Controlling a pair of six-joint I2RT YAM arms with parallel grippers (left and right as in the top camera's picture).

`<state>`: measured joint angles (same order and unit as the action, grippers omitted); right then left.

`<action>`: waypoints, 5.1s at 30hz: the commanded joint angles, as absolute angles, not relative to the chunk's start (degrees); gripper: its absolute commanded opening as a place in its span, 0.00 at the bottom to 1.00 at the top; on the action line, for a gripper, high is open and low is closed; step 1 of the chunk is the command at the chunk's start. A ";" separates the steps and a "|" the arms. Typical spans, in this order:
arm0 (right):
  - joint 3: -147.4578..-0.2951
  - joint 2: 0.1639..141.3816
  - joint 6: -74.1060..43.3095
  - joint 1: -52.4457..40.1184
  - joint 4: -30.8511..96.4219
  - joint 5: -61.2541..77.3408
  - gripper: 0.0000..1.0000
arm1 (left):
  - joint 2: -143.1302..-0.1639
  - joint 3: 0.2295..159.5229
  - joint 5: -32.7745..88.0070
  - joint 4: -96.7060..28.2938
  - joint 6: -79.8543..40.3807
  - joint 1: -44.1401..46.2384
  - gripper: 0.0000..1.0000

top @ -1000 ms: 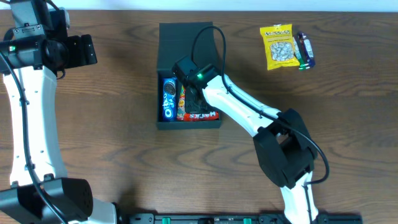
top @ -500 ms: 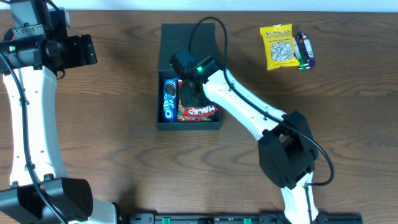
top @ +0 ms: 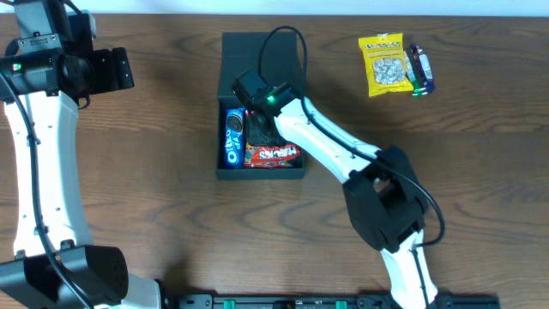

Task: Pack container
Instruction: 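Press the red bag down, release, and move right gripper to yellow bag, then grasp the yellow Hacks bag with the right gripper and lift, then carry the yellow bag over the box and lower it in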

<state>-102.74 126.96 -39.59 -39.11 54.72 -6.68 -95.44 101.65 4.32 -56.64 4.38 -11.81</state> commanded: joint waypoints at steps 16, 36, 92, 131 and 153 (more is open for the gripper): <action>-111.42 114.54 -27.68 -27.75 54.85 -13.61 0.01 | -94.37 101.41 4.51 -56.75 4.75 -12.03 0.95; -108.95 127.55 -2.90 2.92 32.38 4.29 0.76 | -94.37 101.41 4.54 -56.77 4.73 -11.99 0.95; -139.55 139.72 -12.99 -3.70 63.16 0.71 0.01 | -94.37 101.41 4.47 -56.45 5.91 -11.99 0.95; -102.59 103.26 -32.01 -30.70 63.81 -5.58 0.01 | -94.37 101.41 4.51 -55.07 7.31 -11.99 0.95; -73.56 105.14 -51.18 -39.03 35.11 -7.51 0.01 | -94.37 101.41 4.54 -56.73 7.29 -11.99 0.95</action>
